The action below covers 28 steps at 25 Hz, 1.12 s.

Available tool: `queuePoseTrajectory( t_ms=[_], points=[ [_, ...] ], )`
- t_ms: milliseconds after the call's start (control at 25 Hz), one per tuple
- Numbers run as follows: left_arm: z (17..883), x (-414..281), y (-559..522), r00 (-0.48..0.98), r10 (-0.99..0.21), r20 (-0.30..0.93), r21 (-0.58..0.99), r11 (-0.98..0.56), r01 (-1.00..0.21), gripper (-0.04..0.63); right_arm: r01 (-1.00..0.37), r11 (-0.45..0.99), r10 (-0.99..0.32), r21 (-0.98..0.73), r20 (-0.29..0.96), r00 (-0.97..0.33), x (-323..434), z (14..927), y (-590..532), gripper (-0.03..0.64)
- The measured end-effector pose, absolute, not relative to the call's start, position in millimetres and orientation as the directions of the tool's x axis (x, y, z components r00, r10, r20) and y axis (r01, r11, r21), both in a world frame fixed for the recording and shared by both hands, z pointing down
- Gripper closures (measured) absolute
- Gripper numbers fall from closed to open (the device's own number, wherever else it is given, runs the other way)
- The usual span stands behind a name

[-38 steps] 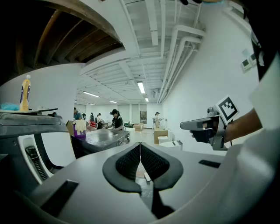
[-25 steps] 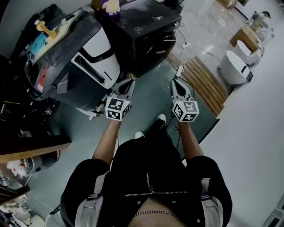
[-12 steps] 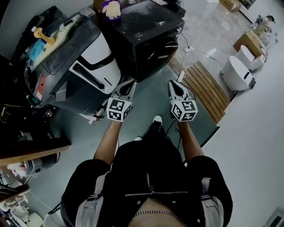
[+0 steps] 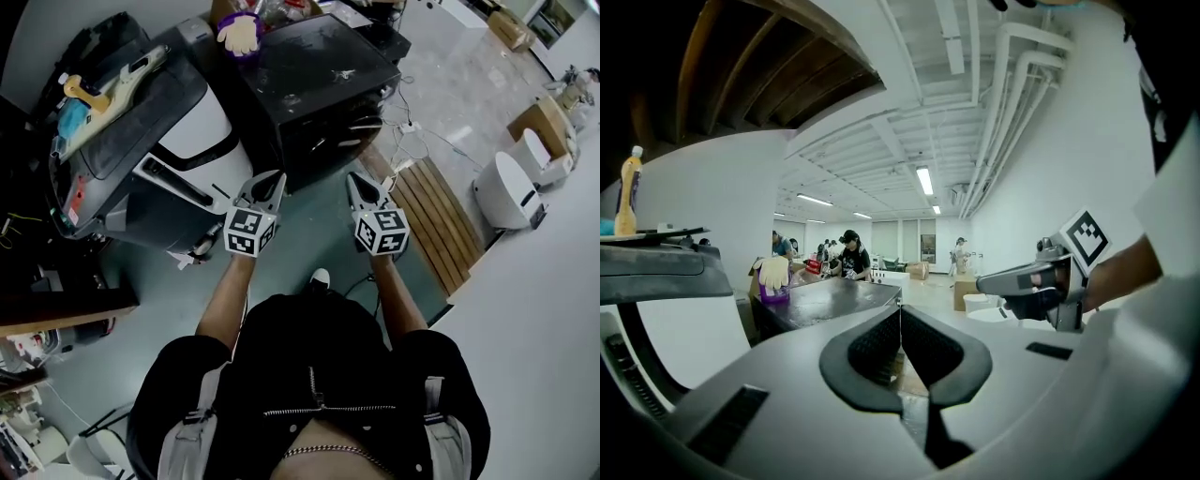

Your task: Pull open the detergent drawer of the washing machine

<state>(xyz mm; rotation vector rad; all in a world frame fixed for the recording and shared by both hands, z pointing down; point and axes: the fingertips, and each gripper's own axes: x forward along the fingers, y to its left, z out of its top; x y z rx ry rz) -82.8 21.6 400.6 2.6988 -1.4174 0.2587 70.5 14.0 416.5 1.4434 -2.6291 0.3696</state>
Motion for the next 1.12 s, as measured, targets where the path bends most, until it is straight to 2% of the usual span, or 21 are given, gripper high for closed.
queuePoseTrajectory(
  t_ms=[440,1120],
  points=[
    [420,-57,-20,0.487,-0.845,0.222,0.007,-0.497,-0.867,0.575,-0.783,0.579,-0.761,-0.227,0.194,-0.619,100,429,-43,0.621],
    [440,-39,-114,0.561,-0.793,0.238,0.044,-0.568,-0.822,0.575,-0.778,0.539,-0.759,-0.322,0.213,-0.615,95,454,-116,0.621]
  ],
)
